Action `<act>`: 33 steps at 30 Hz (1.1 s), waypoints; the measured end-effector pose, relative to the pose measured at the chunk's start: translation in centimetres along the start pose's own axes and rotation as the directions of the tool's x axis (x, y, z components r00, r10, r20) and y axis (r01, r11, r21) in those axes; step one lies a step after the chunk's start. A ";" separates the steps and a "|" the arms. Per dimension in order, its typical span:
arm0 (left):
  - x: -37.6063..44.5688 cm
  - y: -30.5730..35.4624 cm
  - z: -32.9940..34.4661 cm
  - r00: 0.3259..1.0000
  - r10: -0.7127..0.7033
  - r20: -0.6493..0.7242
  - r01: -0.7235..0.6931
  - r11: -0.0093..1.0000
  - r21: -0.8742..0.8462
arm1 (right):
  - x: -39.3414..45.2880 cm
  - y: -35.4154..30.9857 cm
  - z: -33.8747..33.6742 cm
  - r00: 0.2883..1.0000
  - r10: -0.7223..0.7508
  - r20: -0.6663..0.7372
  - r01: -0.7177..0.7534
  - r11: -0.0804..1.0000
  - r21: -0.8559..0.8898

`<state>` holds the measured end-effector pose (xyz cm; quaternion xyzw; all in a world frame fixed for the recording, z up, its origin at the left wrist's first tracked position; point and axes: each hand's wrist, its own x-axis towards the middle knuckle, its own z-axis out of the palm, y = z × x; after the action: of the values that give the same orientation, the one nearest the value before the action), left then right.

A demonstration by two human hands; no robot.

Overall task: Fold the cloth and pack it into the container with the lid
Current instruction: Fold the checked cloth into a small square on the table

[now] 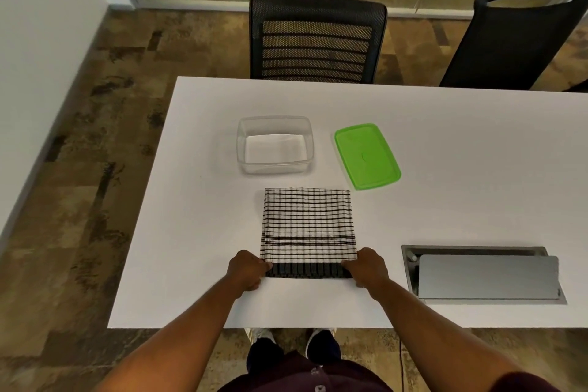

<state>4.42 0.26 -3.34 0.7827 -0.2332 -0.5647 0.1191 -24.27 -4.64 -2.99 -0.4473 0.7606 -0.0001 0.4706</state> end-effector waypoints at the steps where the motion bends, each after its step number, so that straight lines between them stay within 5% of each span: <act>1: 0.0 0.0 0.0 1.000 -0.005 0.006 0.005 1.000 0.002 | 0.0 0.0 0.1 1.000 0.026 0.008 -0.027 0.999 0.042; 10: -0.4 1.2 0.2 0.996 0.015 0.087 -0.015 1.000 0.006 | -0.3 -0.1 -0.2 0.996 0.082 0.039 -0.086 0.987 0.135; 15: -0.4 2.1 -1.0 0.992 0.049 0.119 -0.026 0.983 -0.180 | -0.5 -0.8 -1.1 0.997 0.071 -0.012 -0.063 0.945 0.320; 21: -0.6 2.5 -3.0 0.983 0.101 0.154 -0.025 0.900 -0.435 | -0.9 -2.0 -2.6 0.998 0.022 0.060 -0.057 0.739 0.672; 26: -0.2 0.7 -2.6 0.995 0.072 0.072 -0.053 0.971 -0.234 | -1.4 -0.5 -1.2 0.985 0.054 0.166 -0.130 0.859 0.495; 33: 0.3 -0.2 -1.4 0.995 0.079 -0.061 -0.083 0.995 -0.061 | -1.4 0.3 0.2 0.992 0.050 0.114 -0.087 0.935 0.344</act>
<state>5.81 0.24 -3.21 0.7846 -0.2431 -0.5432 0.1737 -24.10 -3.43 -2.26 -0.3297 0.7383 -0.0950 0.5807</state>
